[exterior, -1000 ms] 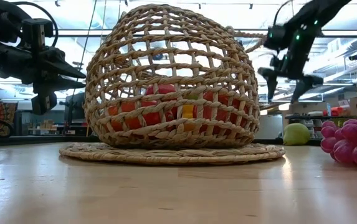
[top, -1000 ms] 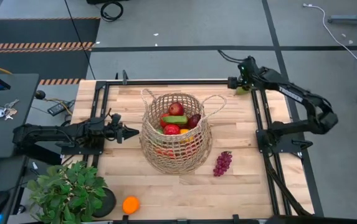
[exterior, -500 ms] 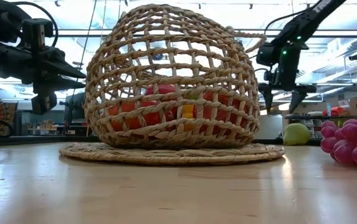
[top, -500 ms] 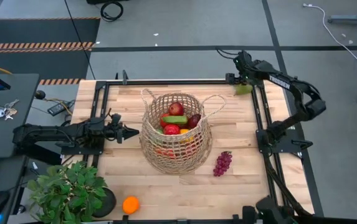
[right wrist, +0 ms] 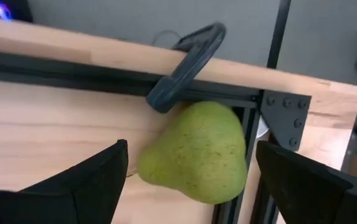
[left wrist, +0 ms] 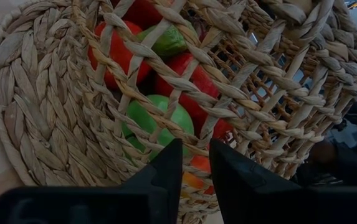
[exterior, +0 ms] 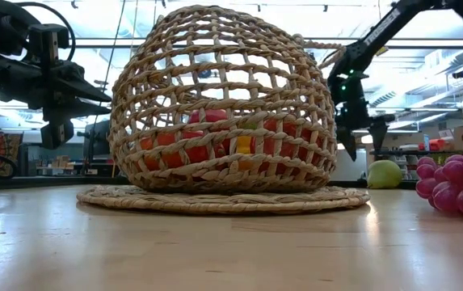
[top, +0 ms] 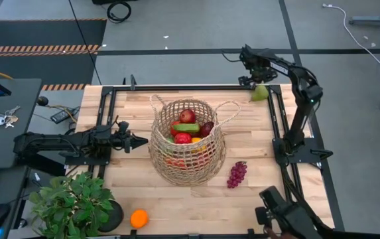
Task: Build produce basket
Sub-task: Put the green pear into the basket
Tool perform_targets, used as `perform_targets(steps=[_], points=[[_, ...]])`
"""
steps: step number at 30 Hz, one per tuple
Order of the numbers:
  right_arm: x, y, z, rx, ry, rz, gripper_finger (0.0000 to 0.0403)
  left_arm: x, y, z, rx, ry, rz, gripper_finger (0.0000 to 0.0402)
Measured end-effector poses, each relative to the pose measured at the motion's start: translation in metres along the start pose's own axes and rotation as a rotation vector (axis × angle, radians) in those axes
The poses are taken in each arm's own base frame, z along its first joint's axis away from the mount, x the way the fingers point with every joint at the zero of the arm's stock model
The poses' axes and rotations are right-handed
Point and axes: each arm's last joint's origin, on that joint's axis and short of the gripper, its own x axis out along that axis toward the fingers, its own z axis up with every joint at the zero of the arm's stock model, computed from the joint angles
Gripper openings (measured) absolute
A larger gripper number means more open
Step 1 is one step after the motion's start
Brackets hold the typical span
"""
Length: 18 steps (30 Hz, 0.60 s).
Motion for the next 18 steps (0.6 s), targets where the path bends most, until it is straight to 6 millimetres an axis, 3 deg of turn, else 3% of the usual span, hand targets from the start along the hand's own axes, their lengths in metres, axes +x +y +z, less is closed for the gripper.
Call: perform_targets(steps=[13, 18], points=[[0.028, 0.011, 0.005, -0.088, 0.170, -0.082, 0.0356, 0.000, 0.000, 0.000, 0.000, 0.000, 0.000, 0.0091], [0.030, 0.016, 0.005, -0.056, 0.223, 0.095, 0.0356, 0.000, 0.000, 0.000, 0.000, 0.000, 0.000, 0.0091]])
